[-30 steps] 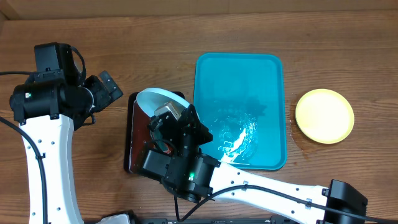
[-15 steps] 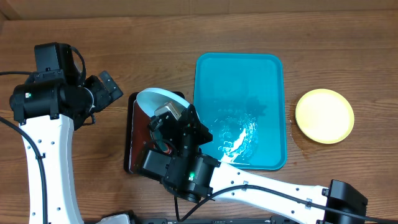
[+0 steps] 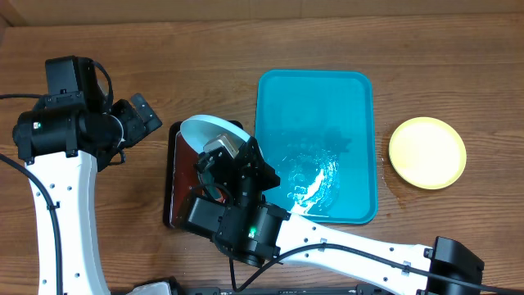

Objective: Clean dirty plates on tray and stack at the side
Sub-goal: 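Lift the white plate with the right gripper and tilt it over the black tray, then carry the white plate right and set it on the yellow plates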

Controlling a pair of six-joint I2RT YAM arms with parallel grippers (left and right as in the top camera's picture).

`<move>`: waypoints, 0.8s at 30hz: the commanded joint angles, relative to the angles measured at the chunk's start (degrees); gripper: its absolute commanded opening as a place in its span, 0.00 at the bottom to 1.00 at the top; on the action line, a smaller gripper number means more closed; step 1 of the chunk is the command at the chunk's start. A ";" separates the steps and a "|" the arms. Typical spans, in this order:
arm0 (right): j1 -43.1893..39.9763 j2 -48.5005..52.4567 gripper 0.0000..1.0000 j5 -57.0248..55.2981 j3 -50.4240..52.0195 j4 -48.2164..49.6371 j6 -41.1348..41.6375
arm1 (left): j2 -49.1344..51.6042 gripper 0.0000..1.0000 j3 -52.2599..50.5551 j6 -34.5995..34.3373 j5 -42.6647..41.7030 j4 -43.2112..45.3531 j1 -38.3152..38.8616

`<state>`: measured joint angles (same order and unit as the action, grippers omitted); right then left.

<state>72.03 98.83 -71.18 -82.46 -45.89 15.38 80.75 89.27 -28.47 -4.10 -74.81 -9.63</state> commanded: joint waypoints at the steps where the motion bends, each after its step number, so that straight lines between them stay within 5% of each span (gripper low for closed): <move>1: 0.28 -2.40 0.04 -0.20 -1.31 1.36 0.68 | -0.11 1.00 0.85 0.85 0.22 0.04 -0.11; 18: -1.09 -2.40 0.04 1.29 -1.29 2.14 -0.96 | -0.11 1.00 0.85 0.83 0.22 0.04 -0.11; 24: -7.61 -2.38 0.04 24.26 -1.25 2.10 8.72 | -0.11 1.00 0.85 0.83 0.20 0.02 -0.11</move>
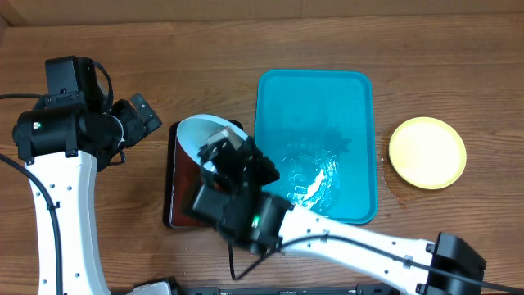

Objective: Clean dirty plates on tray and stack at the side
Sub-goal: 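Carry the white plate right and set it on the yellow plates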

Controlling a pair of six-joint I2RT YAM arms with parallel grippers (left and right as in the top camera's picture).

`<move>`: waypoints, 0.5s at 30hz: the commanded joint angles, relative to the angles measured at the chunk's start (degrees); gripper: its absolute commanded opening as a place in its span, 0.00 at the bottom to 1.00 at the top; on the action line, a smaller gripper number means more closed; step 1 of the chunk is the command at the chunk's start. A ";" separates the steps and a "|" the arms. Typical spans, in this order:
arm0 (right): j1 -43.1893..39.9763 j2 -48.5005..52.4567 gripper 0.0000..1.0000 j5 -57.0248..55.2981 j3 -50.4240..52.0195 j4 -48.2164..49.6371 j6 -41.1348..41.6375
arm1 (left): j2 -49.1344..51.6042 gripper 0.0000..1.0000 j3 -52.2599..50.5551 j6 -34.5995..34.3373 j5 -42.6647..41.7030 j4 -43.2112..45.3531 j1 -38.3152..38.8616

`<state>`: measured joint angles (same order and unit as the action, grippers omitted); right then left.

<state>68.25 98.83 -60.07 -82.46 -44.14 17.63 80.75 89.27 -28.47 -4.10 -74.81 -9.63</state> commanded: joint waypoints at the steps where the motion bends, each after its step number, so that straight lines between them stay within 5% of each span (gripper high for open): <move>1: -5.55 -2.38 0.04 18.23 -1.27 0.37 8.50 | -0.11 1.00 0.85 0.85 0.22 0.04 -0.11; 8: -19.93 -6.58 0.04 46.40 -3.34 -1.99 10.91 | -0.11 1.00 0.85 0.83 0.22 0.04 -0.11; 15: -45.24 -15.65 0.04 65.22 -8.35 -10.95 10.91 | -0.11 1.00 0.85 0.83 0.22 0.04 -0.11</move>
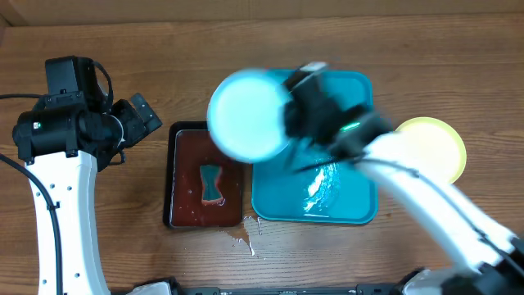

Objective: Clean dirty plates on tray and stack at the side
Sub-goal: 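Carry the white plate right and set it on the yellow plates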

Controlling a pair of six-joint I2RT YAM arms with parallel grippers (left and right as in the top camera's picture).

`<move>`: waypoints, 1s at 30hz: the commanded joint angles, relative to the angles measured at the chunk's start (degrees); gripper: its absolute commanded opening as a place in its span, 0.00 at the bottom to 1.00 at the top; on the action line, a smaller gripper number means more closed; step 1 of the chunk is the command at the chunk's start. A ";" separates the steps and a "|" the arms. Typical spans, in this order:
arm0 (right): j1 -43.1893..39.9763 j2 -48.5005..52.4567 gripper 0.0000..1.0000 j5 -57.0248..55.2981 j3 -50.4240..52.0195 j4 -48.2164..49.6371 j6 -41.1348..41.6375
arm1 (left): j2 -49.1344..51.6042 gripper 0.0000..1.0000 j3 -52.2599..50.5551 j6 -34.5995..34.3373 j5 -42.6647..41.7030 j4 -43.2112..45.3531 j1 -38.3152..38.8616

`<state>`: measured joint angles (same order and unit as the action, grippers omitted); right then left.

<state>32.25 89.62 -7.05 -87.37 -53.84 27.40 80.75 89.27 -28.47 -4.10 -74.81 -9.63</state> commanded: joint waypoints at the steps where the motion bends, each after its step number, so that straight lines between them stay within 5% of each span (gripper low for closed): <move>1: -13.94 -7.39 0.04 12.81 -3.43 -2.40 1.14 | -0.11 1.00 0.85 0.83 0.22 0.04 -0.11; 8: -44.50 -5.18 0.04 12.52 -2.16 -11.78 -2.32 | -0.11 1.00 0.85 0.85 0.22 0.04 -0.09; 13: -58.07 1.64 0.04 12.57 2.43 -16.15 -2.34 | -0.11 1.00 0.85 0.83 0.22 0.04 -0.11; 24: -61.90 5.81 0.04 12.66 25.29 -0.72 -1.90 | -0.11 1.00 0.85 0.85 0.20 0.04 -0.11; 27: -61.90 5.79 0.27 12.76 25.79 0.17 -1.90 | -0.11 1.00 0.85 0.85 0.22 0.04 -0.11; 30: -61.86 4.68 0.31 14.14 24.63 -1.73 -2.14 | -0.11 1.00 0.85 0.83 0.22 0.04 -0.11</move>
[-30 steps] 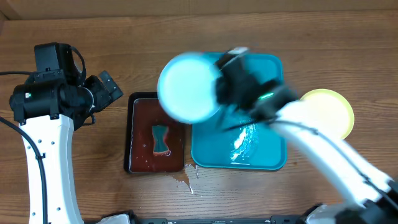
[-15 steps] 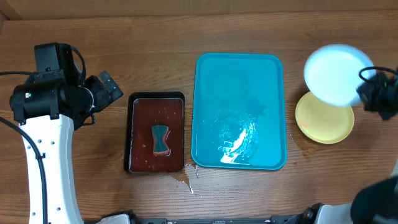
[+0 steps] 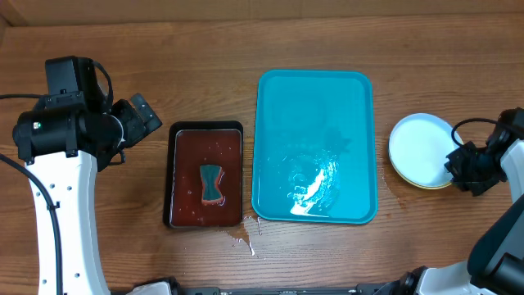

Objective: Clean dirty plates on tray and stack at the side
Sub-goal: 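Carry the white plate right and set it on the yellow plates, then open the right gripper and withdraw it left from the plate stack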

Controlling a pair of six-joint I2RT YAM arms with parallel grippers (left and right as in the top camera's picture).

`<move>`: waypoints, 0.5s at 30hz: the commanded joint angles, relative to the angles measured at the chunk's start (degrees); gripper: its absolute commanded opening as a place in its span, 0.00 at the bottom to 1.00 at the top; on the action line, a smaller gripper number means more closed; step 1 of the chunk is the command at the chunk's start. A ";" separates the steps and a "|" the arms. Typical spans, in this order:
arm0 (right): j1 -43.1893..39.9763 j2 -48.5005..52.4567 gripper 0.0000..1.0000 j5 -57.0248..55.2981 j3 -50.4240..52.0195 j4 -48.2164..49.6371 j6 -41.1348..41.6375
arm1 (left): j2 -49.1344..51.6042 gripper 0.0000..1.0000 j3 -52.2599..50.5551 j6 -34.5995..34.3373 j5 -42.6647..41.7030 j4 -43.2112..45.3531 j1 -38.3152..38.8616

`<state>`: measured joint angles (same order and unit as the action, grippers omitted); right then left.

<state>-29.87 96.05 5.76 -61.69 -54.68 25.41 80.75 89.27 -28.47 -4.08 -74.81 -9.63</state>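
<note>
A pale white plate (image 3: 417,147) lies on top of a yellow plate (image 3: 426,185) at the right side of the table; only a thin yellow rim shows beneath it. My right gripper (image 3: 455,162) sits at the white plate's right rim, fingers closed on its edge. The teal tray (image 3: 278,90) is wet in the middle, with no plates on it. A teal sponge (image 3: 212,183) lies in the dark basin (image 3: 172,164) of reddish water. My left gripper (image 3: 146,115) hovers left of the basin, holding nothing; its jaws are unclear from above.
Small puddles (image 3: 246,238) lie on the wood in front of the basin and tray. A wet patch (image 3: 393,192) shows beside the stacked plates. The left arm's white link runs down the table's left side.
My right gripper was over the tray's upper left with the plate raised. It is now at the far right, with the plate lying on the yellow plate. The left arm is unchanged.
At first my right gripper held the pale plate tilted in the basin of reddish water, and it was still there at the second moment. Then the plate was raised over the tray's left edge. Now it rests on the yellow plate at the right.
</note>
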 commanded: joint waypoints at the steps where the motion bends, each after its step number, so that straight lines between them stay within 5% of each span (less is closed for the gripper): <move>1: 0.28 -2.36 0.34 1.53 -1.44 -1.51 -0.17 | -0.11 1.00 0.85 0.85 0.20 0.04 -0.11; 7: 2.34 -10.29 0.49 6.01 -3.98 -4.50 -2.25 | -0.11 1.00 0.85 0.85 0.20 0.04 -0.11; 15: 13.35 -26.82 0.54 14.03 -4.63 -3.41 -8.48 | -0.11 1.00 0.85 0.83 0.20 0.04 -0.11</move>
<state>-20.97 75.02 14.66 -64.86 -58.50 21.30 80.75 89.27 -28.47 -4.10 -74.81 -9.63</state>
